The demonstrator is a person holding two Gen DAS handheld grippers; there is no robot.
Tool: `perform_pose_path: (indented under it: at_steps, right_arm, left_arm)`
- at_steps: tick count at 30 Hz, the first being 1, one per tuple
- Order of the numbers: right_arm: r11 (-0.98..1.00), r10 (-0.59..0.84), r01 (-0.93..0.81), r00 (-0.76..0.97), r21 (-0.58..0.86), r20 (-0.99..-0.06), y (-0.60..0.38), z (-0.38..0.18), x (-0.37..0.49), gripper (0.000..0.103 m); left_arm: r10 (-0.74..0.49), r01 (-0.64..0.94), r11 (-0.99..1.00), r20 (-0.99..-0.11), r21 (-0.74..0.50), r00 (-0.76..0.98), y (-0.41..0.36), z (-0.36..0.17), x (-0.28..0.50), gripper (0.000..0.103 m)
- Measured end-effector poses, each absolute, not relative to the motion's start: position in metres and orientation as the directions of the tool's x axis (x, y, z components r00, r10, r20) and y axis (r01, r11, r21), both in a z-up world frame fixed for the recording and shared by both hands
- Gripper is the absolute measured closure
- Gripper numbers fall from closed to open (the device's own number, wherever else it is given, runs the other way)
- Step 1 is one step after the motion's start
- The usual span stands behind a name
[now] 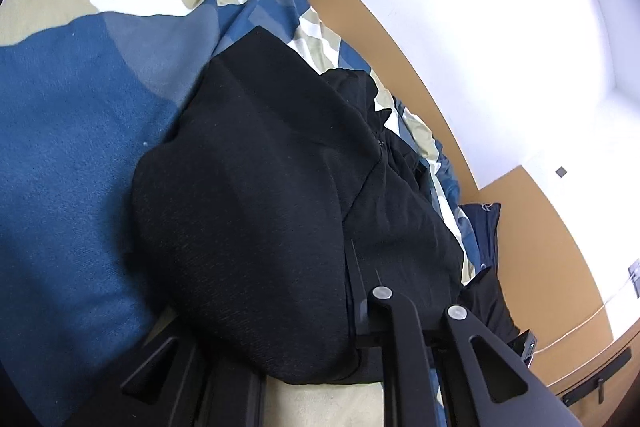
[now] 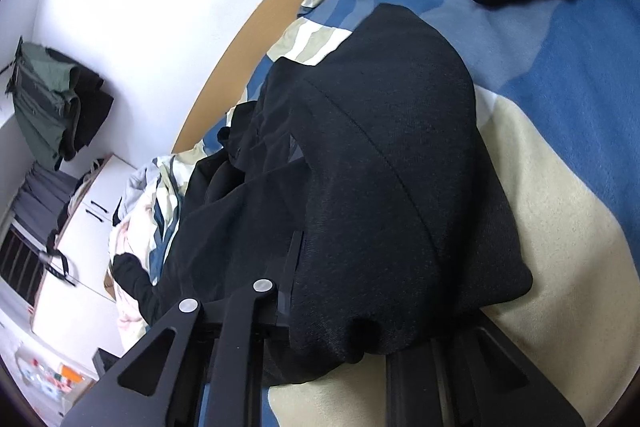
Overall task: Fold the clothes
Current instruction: 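Lift and fold the held coat side over toward the middle with both grippers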
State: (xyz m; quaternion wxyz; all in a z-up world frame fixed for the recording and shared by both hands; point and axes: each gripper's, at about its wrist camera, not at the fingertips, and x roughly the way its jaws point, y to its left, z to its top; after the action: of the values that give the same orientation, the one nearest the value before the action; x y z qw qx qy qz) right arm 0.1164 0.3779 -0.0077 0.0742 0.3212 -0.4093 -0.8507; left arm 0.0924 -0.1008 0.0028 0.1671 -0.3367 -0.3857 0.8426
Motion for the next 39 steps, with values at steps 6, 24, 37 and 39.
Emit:
perform_pose_path:
  at_steps: [6, 24, 37, 39]
  right_arm:
    - [-0.673, -0.392, -0.133, -0.77, 0.727, -0.504, 0.378, -0.011, 0.099, 0.085]
    - [-0.71, -0.425, 0.017, -0.808, 0.704, -0.409, 0.375, 0.046, 0.171, 0.091]
    - [-0.851, -0.307, -0.075, -0.733, 0.52, -0.607, 0.367, 0.086, 0.155, 0.083]
    - [-0.847, -0.294, -0.1, -0.731, 0.523, -0.616, 0.373, 0.086, 0.134, 0.08]
  left_arm:
    - [0.571, 0.004, -0.605, -0.437, -0.796, -0.695, -0.103, -0.01, 0.067, 0.09]
    - [0.652, -0.106, -0.582, -0.385, -0.806, -0.653, -0.126, 0.044, 0.115, 0.095]
    - [0.66, -0.078, -0.62, -0.465, -0.781, -0.59, -0.132, 0.065, 0.129, 0.093]
    - [0.654, -0.062, -0.624, -0.478, -0.779, -0.585, -0.132, 0.072, 0.11, 0.091]
